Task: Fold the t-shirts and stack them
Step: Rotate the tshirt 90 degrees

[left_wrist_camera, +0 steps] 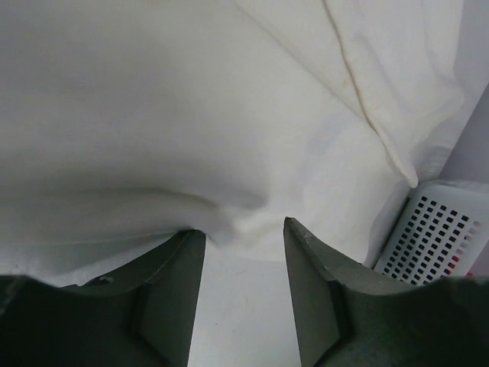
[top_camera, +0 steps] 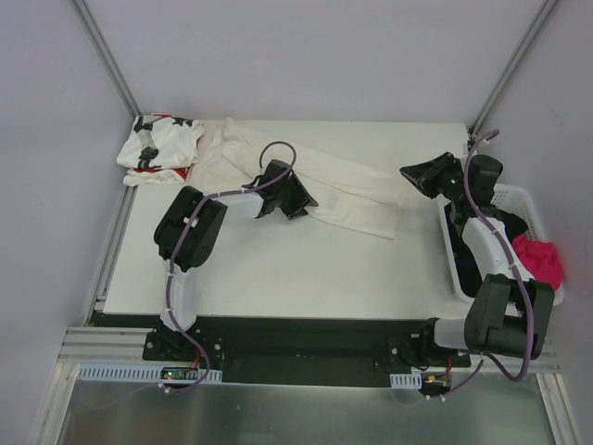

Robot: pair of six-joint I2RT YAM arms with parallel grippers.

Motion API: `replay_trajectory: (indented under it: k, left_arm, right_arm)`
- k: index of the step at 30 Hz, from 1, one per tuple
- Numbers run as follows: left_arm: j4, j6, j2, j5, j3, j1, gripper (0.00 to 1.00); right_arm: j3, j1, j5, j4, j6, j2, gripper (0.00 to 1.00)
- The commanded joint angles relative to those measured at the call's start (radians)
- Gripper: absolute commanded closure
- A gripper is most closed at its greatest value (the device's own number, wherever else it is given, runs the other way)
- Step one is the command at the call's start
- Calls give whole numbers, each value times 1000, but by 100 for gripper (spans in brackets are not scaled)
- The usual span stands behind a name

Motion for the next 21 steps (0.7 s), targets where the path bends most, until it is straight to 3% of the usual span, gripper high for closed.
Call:
replay_trajectory:
  k: [1,6,13,21]
  left_arm:
    - [-60,7,34,-29,31,-15,57]
    - [-63,10,46,-25,42,-15,66]
    - [-68,12,62,-19,52,-13,99]
    - [-76,22,57,-3,36,-15,100]
  right_arm:
    - [-6,-22,-27,58,17,-35,82]
    - [-13,-33,-27,74,31,-27,81]
    - [-21,-42,-27,89,39,-20,81]
    - [-26,-47,-27,100,46,-10,82]
